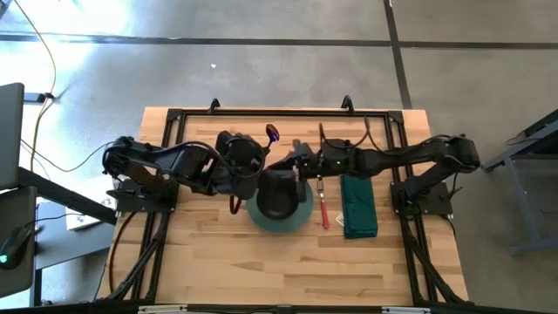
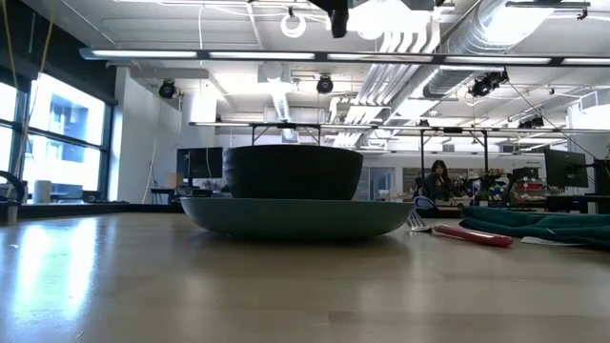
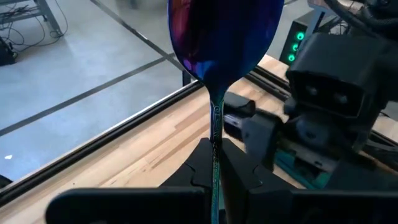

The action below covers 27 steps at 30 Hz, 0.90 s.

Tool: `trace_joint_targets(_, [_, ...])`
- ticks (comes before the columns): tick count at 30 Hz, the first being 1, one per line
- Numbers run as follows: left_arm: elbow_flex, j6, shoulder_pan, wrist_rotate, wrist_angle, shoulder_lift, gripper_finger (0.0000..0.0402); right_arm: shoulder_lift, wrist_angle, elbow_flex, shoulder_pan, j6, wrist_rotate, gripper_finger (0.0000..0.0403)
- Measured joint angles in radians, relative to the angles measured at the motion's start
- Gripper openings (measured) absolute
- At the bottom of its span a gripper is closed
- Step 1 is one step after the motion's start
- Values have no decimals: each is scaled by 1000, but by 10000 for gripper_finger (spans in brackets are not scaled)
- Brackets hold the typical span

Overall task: Set table place
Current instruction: Put the blue spoon into the black bowl on the table

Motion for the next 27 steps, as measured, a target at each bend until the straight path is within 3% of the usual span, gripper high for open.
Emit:
trace_joint_targets(7, [0, 0, 0, 2, 8, 0, 0, 91, -112, 129, -1, -62, 2, 152])
trace_joint_targets(13, [0, 0, -1, 6, 9, 0, 0, 117, -315, 242, -1, -137, 47, 152])
trace_joint_targets(16, [0, 2, -1, 7, 11, 0, 0, 116, -334, 273, -1, -175, 98, 152])
trace_joint_targets(24, [0, 14, -1, 8, 15, 0, 0, 115, -346, 296, -6, -171, 104, 150])
trace_joint_targets(27, [0, 15, -1, 9, 15, 0, 0, 115, -357, 296, -6, -151, 108, 128])
